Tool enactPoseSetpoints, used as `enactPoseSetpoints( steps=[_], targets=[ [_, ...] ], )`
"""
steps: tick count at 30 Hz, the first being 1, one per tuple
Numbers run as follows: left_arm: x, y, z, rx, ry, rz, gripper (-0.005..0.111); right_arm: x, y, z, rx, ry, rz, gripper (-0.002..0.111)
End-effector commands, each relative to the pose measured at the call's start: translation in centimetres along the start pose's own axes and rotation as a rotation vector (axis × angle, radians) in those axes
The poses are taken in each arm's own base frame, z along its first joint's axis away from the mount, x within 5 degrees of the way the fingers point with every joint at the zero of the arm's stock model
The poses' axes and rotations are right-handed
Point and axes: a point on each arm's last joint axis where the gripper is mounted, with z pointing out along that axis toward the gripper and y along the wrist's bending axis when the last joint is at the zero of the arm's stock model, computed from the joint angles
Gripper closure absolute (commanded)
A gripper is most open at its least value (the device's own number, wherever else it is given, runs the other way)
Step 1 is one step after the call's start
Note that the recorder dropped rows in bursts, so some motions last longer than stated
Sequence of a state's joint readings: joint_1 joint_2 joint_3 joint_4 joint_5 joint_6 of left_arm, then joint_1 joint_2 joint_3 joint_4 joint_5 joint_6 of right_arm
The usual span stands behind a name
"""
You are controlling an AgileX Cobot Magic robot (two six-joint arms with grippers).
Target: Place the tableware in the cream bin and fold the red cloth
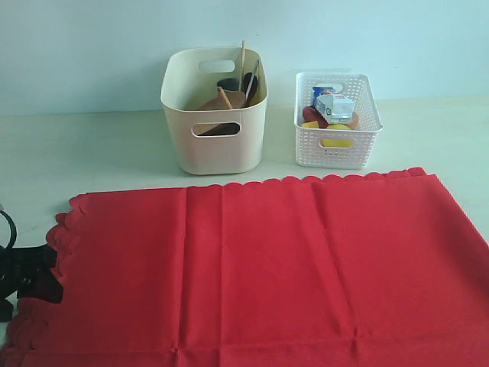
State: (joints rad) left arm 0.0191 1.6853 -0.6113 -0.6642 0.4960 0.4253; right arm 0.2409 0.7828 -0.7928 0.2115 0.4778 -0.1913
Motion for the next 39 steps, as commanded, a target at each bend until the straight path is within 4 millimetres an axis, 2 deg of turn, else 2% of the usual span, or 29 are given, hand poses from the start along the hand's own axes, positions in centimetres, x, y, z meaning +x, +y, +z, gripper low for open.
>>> enactPoseSetpoints(
  steps=[1, 7, 20, 23, 27, 30, 35, 39],
  targets=[
    [0.2, 0.0, 0.8, 0.033, 0.024, 0.006, 0.037, 0.2, -0.1, 0.2, 0.006, -0.001, -0.003, 0.108],
    [0.2, -1.1, 0.7, 0.153, 0.020, 0.046, 0.037, 0.2, -0.1, 0.2, 0.006, -0.001, -0.003, 0.108],
    [-0.2, -2.3, 0.1, 0.272, 0.027, 0.098, 0.038, 0.2, -0.1, 0.2, 0.006, -0.001, -0.003, 0.108],
    [-0.5, -2.5, 0.0, 0.284, 0.021, 0.105, 0.051, 0.2, -0.1, 0.2, 0.006, -0.001, -0.003, 0.108],
    [-0.5, -2.5, 0.0, 0.284, 0.018, 0.111, 0.077, 0.2, -0.1, 0.2, 0.006, -0.001, -0.005, 0.108],
    [-0.5, -2.6, 0.0, 0.292, 0.020, 0.130, 0.091, 0.2, -0.1, 0.2, 0.006, 0.001, -0.005, 0.108],
    [-0.4, -2.8, -0.1, 0.314, 0.020, 0.146, 0.105, 0.2, -0.1, 0.2, 0.005, 0.003, -0.005, 0.108],
    [-0.8, -3.0, -0.8, 0.317, -0.011, 0.165, 0.106, 0.4, -0.1, 0.3, 0.002, 0.023, -0.004, 0.108]
  ],
)
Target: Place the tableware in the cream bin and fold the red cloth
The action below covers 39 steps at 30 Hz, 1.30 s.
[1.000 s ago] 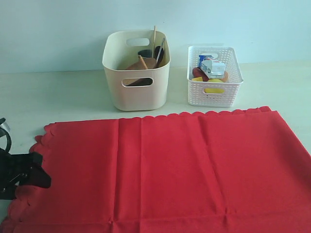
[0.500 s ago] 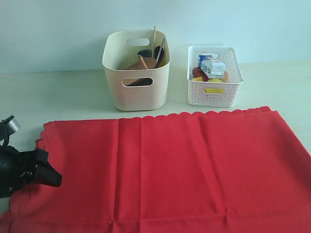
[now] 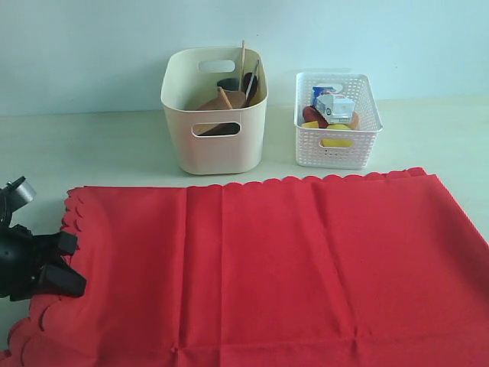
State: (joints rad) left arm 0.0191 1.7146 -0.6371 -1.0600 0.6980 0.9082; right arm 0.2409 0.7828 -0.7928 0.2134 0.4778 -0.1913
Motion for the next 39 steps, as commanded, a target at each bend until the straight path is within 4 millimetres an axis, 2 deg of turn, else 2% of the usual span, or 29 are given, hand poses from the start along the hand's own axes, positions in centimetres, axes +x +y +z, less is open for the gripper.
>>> enactPoseSetpoints(
  steps=[1, 4, 9, 17, 22, 29, 34, 39],
  targets=[
    [-0.7, -0.7, -0.9, 0.016, -0.041, 0.026, 0.106, 0.5, -0.1, 0.5, 0.002, 0.036, -0.008, 0.108],
    [-1.3, -1.3, -2.2, -0.008, -0.073, 0.044, 0.106, 1.0, -0.2, 1.6, -0.004, 0.105, -0.020, 0.108],
    [-2.0, -1.2, -5.2, -0.117, -0.091, 0.007, 0.106, 2.6, -0.2, 4.7, -0.034, 0.272, -0.022, 0.108],
    [-2.4, -1.2, -9.3, -0.232, -0.061, 0.015, 0.106, 6.3, -0.3, 10.0, -0.088, 0.573, 0.003, 0.108],
    [-2.5, -0.8, -11.6, -0.345, -0.072, -0.014, 0.106, 8.7, -0.5, 12.6, -0.095, 0.714, 0.022, 0.108],
    [-3.1, -2.4, -13.5, -0.301, -0.121, -0.002, 0.106, 12.3, -0.5, 16.1, -0.108, 0.877, 0.116, 0.108],
    [-3.6, -4.6, -14.7, -0.162, -0.157, 0.054, 0.106, 14.6, -0.7, 18.1, -0.098, 0.936, 0.147, 0.108],
    [-4.0, -5.9, -15.1, -0.050, -0.187, 0.082, 0.106, 17.0, -1.0, 19.8, -0.077, 0.992, 0.156, 0.108]
  ],
)
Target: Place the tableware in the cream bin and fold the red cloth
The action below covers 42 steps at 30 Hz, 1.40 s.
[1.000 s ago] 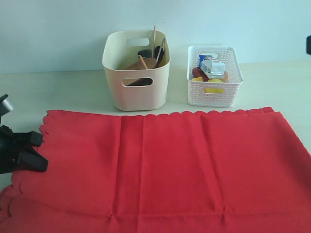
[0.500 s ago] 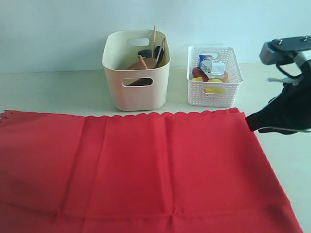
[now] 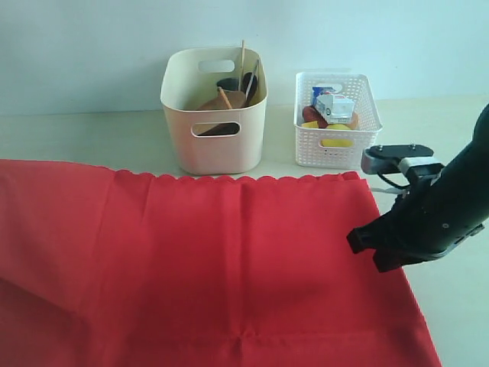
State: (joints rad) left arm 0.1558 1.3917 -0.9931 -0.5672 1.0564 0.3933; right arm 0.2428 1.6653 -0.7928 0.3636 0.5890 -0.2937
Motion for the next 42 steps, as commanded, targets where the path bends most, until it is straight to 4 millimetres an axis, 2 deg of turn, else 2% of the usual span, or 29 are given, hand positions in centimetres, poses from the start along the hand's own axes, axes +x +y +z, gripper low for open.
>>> enactPoseSetpoints(
  steps=[1, 8, 14, 18, 19, 23, 31, 32, 34, 35, 36, 37, 40, 42],
  targets=[
    [-0.6, -1.5, -0.8, 0.120, -0.056, 0.024, 0.106, 0.1, -0.6, 2.4, 0.016, 0.033, 0.009, 0.108],
    [-0.8, -5.1, 0.2, 0.227, -0.064, 0.111, 0.106, 0.5, -1.2, 5.1, 0.030, 0.095, 0.029, 0.108],
    [-1.1, -10.1, 1.2, 0.363, -0.039, 0.190, 0.106, 0.8, -1.6, 6.6, 0.039, 0.121, 0.037, 0.108],
    [-1.1, -13.7, 3.0, 0.420, -0.015, 0.239, 0.106, 0.9, -1.8, 7.1, 0.043, 0.130, 0.040, 0.108],
    [-1.2, -15.4, 4.0, 0.434, 0.000, 0.262, 0.106, 0.8, -1.8, 7.1, 0.044, 0.127, 0.040, 0.108],
    [-1.1, -19.2, 6.8, 0.461, 0.038, 0.307, 0.106, 0.8, -1.8, 7.1, 0.045, 0.123, 0.040, 0.108],
    [0.0, -26.5, 14.0, 0.523, 0.123, 0.389, 0.106, 0.8, -1.6, 7.1, 0.030, 0.120, 0.070, 0.108],
    [0.5, -27.6, 15.8, 0.521, 0.139, 0.404, 0.106, 0.8, -1.6, 7.1, 0.028, 0.119, 0.071, 0.108],
    [1.6, -28.7, 18.6, 0.501, 0.153, 0.417, 0.105, 0.8, -1.6, 7.1, 0.028, 0.119, 0.071, 0.108],
    [1.9, -28.7, 19.6, 0.486, 0.150, 0.414, 0.102, 0.8, -1.6, 7.1, 0.028, 0.119, 0.071, 0.108],
    [2.1, -28.4, 21.3, 0.453, 0.142, 0.415, 0.094, 0.8, -1.6, 7.1, 0.026, 0.122, 0.071, 0.108],
    [2.1, -28.2, 21.9, 0.441, 0.141, 0.410, 0.088, 0.8, -1.6, 7.1, 0.026, 0.125, 0.071, 0.108],
    [2.4, -27.7, 22.8, 0.414, 0.164, 0.436, 0.043, 0.8, -1.6, 7.1, 0.026, 0.127, 0.067, 0.108],
    [2.3, -27.8, 22.3, 0.412, 0.154, 0.455, 0.026, 0.8, -1.5, 6.7, 0.026, 0.126, 0.055, 0.108]
  ],
)
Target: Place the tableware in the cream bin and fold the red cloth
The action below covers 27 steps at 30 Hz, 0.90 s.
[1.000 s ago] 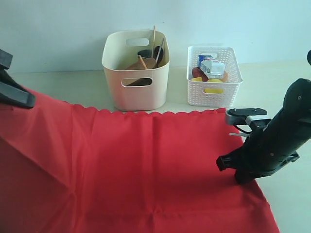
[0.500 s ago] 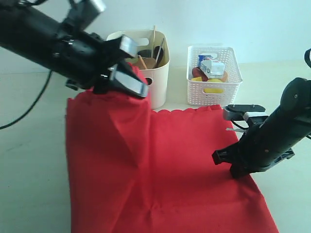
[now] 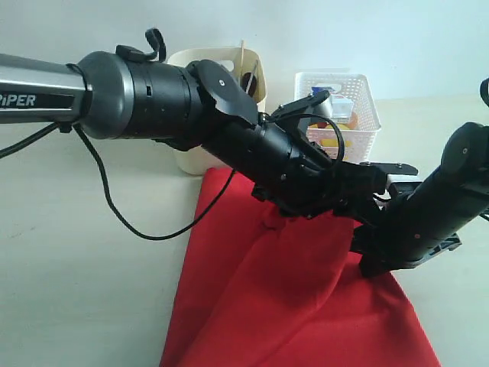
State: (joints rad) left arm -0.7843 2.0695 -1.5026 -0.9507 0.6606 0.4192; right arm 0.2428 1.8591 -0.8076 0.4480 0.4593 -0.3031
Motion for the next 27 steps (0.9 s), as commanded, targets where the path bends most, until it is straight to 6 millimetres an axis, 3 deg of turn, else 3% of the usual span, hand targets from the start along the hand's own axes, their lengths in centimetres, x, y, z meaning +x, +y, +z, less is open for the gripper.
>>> enactPoseSetpoints(
  steps=[1, 5, 12, 16, 21, 27],
  targets=[
    [-0.2, -0.4, -0.6, -0.022, -0.006, 0.051, 0.023, 1.2, -0.5, 1.0, 0.036, 0.079, -0.062, 0.108],
    [-0.6, -1.4, -2.2, -0.026, -0.033, 0.097, 0.023, 1.0, -0.7, -3.0, 0.131, 0.039, -0.046, 0.108],
    [-0.4, -2.0, -3.1, 0.016, 0.030, 0.101, 0.023, 1.5, -2.5, -11.8, 0.516, 0.070, -0.030, 0.108],
    [-1.0, -2.8, -4.8, 0.071, 0.105, 0.137, 0.023, 2.1, -2.1, -15.1, 0.534, -0.031, -0.028, 0.108],
    [-1.4, -3.1, -8.2, 0.018, 0.143, 0.176, 0.040, 2.4, 0.2, -16.0, 0.292, -0.121, -0.113, 0.108],
    [-0.4, -0.7, -10.6, -0.273, 0.252, 0.127, 0.068, 1.8, 2.6, -15.2, 0.018, -0.156, -0.157, 0.108]
  ],
)
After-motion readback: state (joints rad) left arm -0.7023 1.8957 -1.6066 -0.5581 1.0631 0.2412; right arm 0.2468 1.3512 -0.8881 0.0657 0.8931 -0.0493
